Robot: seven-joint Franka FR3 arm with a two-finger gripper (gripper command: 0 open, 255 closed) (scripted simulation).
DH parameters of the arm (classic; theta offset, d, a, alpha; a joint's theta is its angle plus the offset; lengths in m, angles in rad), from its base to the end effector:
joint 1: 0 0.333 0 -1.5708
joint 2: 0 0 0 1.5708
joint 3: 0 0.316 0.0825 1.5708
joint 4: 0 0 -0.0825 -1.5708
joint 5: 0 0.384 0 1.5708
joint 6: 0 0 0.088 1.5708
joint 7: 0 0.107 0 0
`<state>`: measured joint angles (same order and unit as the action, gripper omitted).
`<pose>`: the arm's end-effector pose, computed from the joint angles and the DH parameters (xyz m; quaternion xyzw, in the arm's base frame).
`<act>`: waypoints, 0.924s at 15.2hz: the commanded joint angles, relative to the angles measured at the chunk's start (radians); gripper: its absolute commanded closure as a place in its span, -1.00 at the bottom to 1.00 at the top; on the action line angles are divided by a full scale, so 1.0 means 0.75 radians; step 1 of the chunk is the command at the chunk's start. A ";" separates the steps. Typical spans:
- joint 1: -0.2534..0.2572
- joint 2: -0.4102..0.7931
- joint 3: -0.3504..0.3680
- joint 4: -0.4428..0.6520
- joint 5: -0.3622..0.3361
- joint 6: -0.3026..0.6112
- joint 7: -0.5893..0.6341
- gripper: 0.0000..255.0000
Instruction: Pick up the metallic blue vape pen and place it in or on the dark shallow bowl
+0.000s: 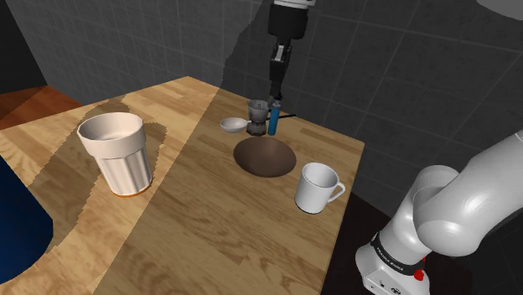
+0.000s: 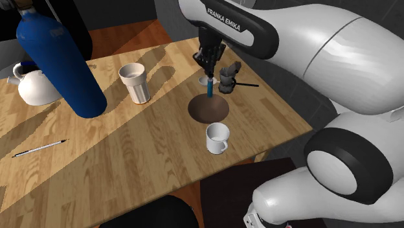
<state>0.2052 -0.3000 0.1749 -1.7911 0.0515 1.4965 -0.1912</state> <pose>0.4124 0.1856 0.6630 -0.9600 -0.2800 -0.0005 0.0000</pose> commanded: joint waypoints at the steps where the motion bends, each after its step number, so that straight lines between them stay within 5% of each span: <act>1: 0.000 -0.005 0.000 -0.037 0.001 0.033 -0.002 1.00; 14: 0.005 -0.055 0.003 -0.320 0.011 0.266 -0.010 1.00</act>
<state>0.2085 -0.3421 0.1760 -2.0172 0.0591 1.6808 -0.1996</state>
